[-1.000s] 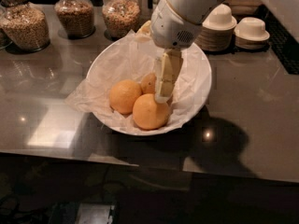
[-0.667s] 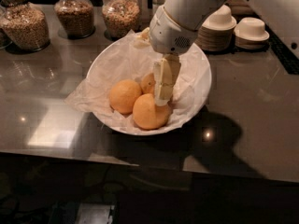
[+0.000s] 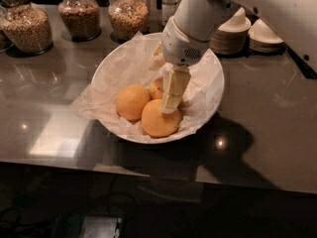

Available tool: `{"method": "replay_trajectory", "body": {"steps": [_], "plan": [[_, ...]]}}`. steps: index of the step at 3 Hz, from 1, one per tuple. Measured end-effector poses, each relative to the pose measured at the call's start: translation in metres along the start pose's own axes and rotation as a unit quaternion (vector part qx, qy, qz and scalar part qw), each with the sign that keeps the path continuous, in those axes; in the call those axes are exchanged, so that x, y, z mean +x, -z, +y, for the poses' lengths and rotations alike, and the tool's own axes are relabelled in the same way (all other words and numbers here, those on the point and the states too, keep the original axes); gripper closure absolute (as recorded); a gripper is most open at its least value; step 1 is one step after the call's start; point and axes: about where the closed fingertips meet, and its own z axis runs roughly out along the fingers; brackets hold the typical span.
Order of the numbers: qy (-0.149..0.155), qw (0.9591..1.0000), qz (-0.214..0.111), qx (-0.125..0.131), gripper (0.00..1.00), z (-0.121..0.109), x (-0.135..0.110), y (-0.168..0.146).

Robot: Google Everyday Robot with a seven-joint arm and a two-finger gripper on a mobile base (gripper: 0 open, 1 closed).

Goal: Pick orange from white bowl

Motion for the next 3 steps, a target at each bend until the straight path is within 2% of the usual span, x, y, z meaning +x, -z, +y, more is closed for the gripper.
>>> {"method": "replay_trajectory", "body": {"steps": [1,2,3], "plan": [[-0.002,0.9977,0.049,0.047,0.23,-0.006,0.004,0.024],[0.012,0.9895,0.104,0.1,0.2,-0.012,-0.002,0.06],[0.035,0.9821,0.142,0.119,0.21,-0.021,-0.007,0.072]]}}
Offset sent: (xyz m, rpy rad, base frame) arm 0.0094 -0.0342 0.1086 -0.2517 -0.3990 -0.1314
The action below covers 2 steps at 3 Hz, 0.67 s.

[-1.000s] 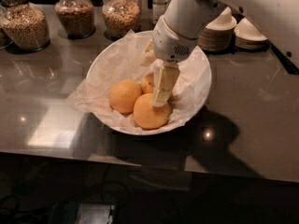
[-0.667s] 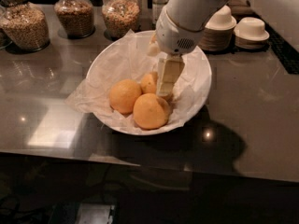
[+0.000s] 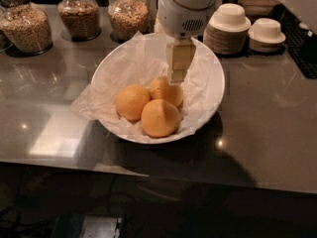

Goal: Pick orange from white bowl

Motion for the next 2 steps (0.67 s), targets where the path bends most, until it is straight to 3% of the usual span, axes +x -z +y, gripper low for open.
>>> {"method": "replay_trajectory", "body": {"steps": [1,2], "plan": [[0.025,0.9994,0.022,-0.012,0.4,-0.006,-0.002,-0.011],[0.036,0.9976,0.033,-0.049,0.39,-0.003,0.001,-0.032]]}}
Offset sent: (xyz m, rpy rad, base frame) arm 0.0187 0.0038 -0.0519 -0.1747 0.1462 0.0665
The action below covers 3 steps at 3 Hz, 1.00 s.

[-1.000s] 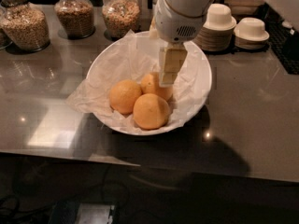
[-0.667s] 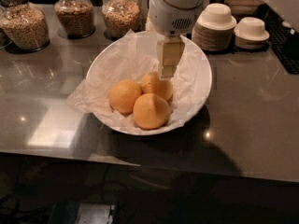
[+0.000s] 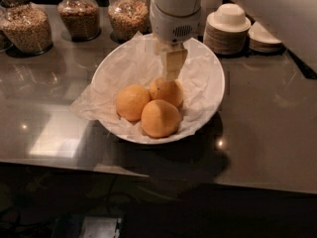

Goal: Pick orange from white bowl

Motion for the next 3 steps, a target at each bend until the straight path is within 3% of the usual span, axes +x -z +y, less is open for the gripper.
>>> {"method": "replay_trajectory", "body": {"steps": [2,3], "plan": [[-0.008,0.9975,0.011,-0.07,0.32,0.015,0.013,-0.038],[-0.014,0.9965,0.01,-0.081,0.36,0.019,0.017,-0.05]]}}
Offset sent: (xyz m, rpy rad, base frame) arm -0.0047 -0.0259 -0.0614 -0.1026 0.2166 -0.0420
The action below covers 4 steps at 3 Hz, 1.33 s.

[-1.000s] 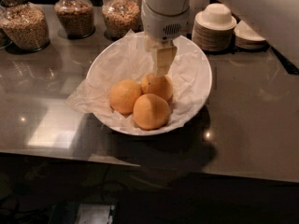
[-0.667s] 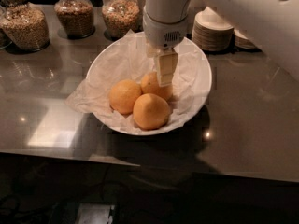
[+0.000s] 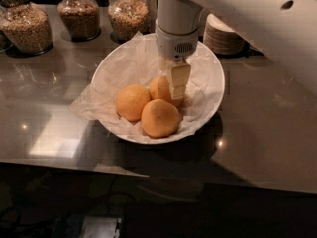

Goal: Pick orange from white bowl

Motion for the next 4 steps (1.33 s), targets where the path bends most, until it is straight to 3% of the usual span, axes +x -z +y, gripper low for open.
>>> {"method": "replay_trajectory", "body": {"steps": [2,3,4], "plan": [[-0.009,0.9992,-0.033,-0.019,0.37,0.01,-0.004,-0.029],[0.001,0.9983,-0.057,-0.016,0.36,0.018,-0.019,-0.036],[0.019,0.9978,-0.064,0.004,0.34,0.026,-0.036,-0.031]]}}
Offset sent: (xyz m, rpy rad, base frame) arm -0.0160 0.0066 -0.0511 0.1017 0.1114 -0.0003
